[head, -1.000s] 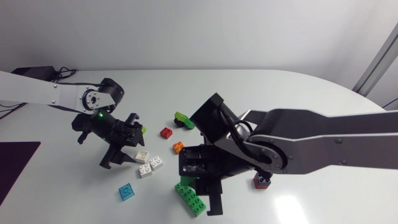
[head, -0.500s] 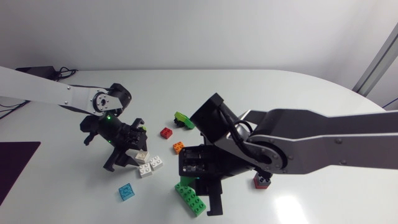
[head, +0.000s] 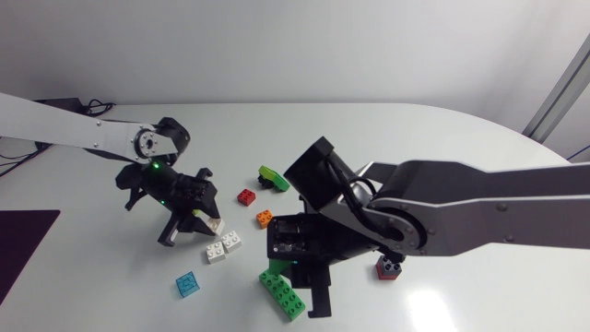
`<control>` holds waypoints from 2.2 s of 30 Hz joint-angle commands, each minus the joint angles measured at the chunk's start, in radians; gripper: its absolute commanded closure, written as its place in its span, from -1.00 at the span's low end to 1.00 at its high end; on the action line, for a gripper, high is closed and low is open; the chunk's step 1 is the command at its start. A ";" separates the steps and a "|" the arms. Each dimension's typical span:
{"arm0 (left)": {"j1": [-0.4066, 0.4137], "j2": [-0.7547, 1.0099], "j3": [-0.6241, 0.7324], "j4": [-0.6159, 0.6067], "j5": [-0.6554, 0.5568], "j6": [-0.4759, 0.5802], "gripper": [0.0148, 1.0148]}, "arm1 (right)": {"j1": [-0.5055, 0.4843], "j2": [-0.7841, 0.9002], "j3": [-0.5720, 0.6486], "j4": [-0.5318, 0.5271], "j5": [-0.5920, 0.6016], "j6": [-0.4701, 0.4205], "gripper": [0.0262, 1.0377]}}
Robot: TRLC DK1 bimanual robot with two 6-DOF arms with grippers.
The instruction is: Separate the duplo bricks
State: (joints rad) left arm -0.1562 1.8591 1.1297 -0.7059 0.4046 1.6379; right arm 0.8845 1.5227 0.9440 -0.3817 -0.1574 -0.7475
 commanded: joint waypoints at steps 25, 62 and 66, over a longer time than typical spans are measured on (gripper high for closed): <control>0.187 0.134 -0.237 0.494 0.540 -0.474 0.50 | -0.005 0.004 -0.056 0.050 -0.033 0.030 0.49; 0.242 0.127 -0.384 0.780 0.606 -0.636 0.51 | -0.004 -0.007 -0.067 0.060 -0.048 0.034 0.49; 0.244 0.120 -0.392 0.778 0.606 -0.633 0.51 | -0.004 -0.015 -0.068 0.055 -0.048 0.033 0.49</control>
State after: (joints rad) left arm 0.0769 1.9926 0.7708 0.0860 1.0210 1.0187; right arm 0.8833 1.5227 0.8970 -0.3222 -0.2028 -0.7284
